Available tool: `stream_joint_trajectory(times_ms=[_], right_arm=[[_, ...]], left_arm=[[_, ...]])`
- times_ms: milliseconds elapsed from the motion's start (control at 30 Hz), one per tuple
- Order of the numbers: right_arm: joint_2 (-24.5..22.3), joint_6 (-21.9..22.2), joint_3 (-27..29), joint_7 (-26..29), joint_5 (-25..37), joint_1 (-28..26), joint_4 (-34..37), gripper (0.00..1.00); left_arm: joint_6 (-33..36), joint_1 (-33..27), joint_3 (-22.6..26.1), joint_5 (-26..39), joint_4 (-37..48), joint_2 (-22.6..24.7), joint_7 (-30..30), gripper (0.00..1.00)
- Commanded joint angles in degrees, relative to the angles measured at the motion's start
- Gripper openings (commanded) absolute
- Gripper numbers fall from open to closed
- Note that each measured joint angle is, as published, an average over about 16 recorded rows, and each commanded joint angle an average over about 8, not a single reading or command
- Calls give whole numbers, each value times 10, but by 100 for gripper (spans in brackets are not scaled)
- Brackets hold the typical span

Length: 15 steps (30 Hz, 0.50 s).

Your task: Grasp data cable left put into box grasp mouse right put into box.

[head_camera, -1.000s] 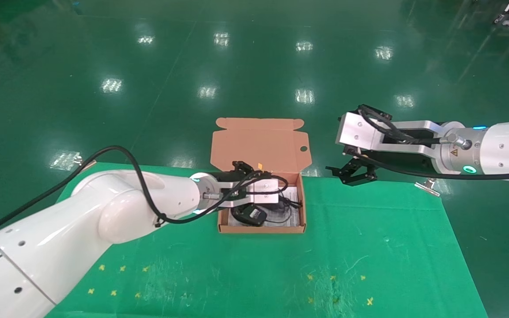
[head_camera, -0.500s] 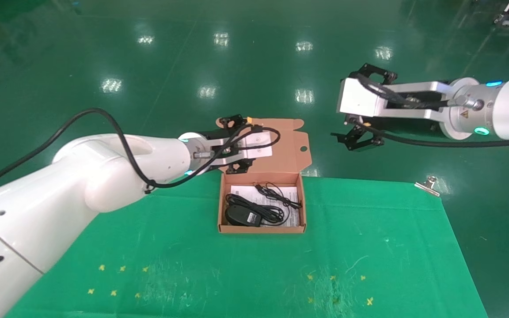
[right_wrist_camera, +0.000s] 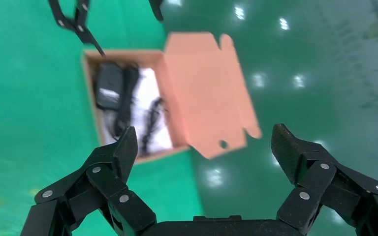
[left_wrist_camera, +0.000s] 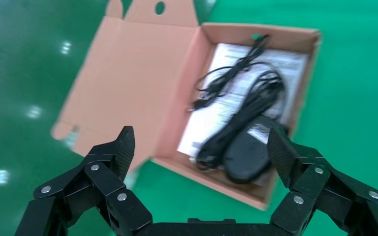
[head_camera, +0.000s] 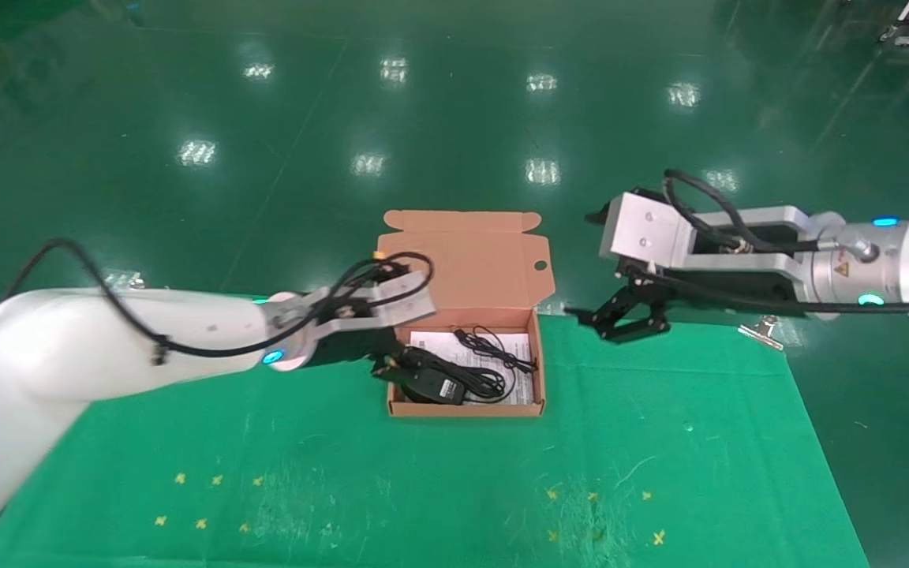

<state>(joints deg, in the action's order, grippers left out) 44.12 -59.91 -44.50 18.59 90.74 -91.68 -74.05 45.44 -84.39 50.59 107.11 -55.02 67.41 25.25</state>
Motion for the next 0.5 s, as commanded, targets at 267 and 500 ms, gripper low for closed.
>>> stream_joint_trajectory(times_ms=[267, 500], right_arm=[[-18, -51, 56, -15, -96, 59, 1, 100], [-29, -82, 90, -25, -155, 95, 1, 100]], left_arm=[[80, 45, -68, -129, -37, -64, -29, 100], [128, 73, -110, -208, -59, -103, -46, 100]])
